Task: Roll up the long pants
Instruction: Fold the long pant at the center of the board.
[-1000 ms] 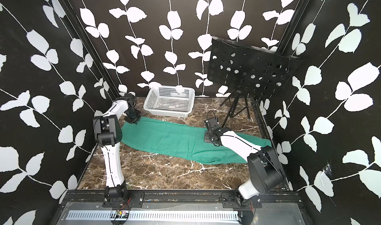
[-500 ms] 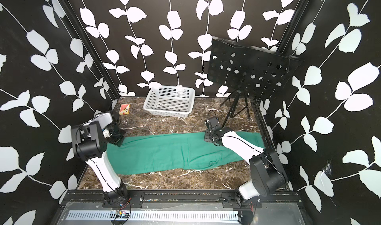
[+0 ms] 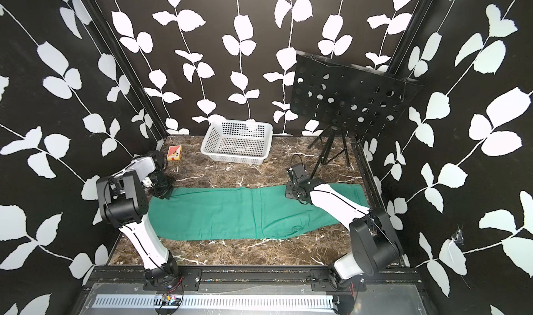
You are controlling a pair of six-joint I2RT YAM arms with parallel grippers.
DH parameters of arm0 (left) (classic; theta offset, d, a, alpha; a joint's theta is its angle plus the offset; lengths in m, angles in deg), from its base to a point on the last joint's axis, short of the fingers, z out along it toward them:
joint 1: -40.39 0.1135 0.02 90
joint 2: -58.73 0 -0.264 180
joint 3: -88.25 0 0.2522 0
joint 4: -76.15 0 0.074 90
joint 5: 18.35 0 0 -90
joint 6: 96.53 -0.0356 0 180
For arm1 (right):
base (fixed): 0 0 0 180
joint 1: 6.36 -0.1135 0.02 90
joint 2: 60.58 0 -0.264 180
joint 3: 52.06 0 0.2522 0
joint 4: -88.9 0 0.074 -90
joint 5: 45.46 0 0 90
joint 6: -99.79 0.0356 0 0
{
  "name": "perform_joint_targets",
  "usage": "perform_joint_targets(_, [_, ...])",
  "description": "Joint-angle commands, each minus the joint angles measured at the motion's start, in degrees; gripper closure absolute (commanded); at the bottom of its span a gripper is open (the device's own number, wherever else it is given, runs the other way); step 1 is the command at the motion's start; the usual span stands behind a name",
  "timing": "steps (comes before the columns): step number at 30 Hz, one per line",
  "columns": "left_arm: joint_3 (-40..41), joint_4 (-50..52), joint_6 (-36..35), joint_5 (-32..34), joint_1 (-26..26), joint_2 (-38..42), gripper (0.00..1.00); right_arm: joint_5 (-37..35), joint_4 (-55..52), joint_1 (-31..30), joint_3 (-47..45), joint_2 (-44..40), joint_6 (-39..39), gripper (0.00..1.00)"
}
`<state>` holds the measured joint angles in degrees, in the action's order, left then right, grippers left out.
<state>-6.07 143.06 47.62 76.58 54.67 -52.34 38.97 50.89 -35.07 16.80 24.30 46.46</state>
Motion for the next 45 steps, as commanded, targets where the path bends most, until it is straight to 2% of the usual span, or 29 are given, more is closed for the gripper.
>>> perform_joint_targets(1, [-2.2,-1.0,-0.1,-0.9,-0.1,5.3,1.0,-0.5,1.0,0.2,-0.6,-1.5,0.0,0.6])
perform_joint_targets(5, [-3.2,0.5,0.7,-0.6,-0.1,6.3,1.0,-0.3,1.1,0.2,-0.7,-1.3,0.1,0.6])
perform_joint_targets(9, [-3.0,-2.4,0.6,-1.1,-0.2,6.6,1.0,-0.6,1.2,0.2,-0.6,-1.0,0.0,0.6])
perform_joint_targets(16, [-8.5,-4.1,-0.6,-2.1,-0.7,3.6,1.0,-0.6,0.6,0.2,0.1,-0.5,-0.5,0.6])
perform_joint_targets(19, [-10.1,-1.3,-0.5,-0.3,-1.6,4.1,1.0,-0.8,0.5,0.2,0.0,-0.4,-0.7,0.6])
perform_joint_targets(23, [-7.3,3.1,2.4,3.2,-2.4,7.8,1.0,-0.9,0.8,0.2,0.0,-0.1,-0.7,0.6])
perform_joint_targets(26, [-4.3,-4.1,2.1,3.8,-2.7,9.6,1.0,-0.7,1.3,0.2,0.1,0.3,-0.8,0.6])
perform_joint_targets(28, [-7.5,-6.5,1.0,2.5,-2.7,6.3,1.0,-0.4,1.4,0.2,0.5,0.8,-1.4,0.6])
perform_joint_targets(32, [-18.2,-3.5,-1.2,0.1,-3.2,-3.8,1.0,0.1,1.2,0.2,1.5,2.0,-1.9,0.6])
perform_joint_targets(38, [-15.3,-10.8,-1.6,0.8,-3.3,-6.6,1.0,-0.1,0.4,0.2,0.9,1.0,-2.4,0.59])
perform_joint_targets(39, [-15.4,-11.3,-2.3,1.0,-3.3,-7.0,0.98,-0.2,0.0,0.2,0.9,0.7,-2.6,0.59])
perform_joint_targets(42, [-17.4,-9.6,-4.3,0.6,-3.3,-7.1,0.54,-0.2,-2.0,0.2,1.2,0.3,-3.6,0.58])
perform_joint_targets(44, [-17.1,-8.9,-5.0,0.3,-3.6,-5.2,0.36,0.8,-4.1,0.2,1.5,0.2,-4.2,0.57])
perform_joint_targets(45, [-16.5,-8.2,-4.9,0.0,-3.8,-3.5,0.31,1.9,-5.7,0.1,2.1,0.3,-4.5,0.58])
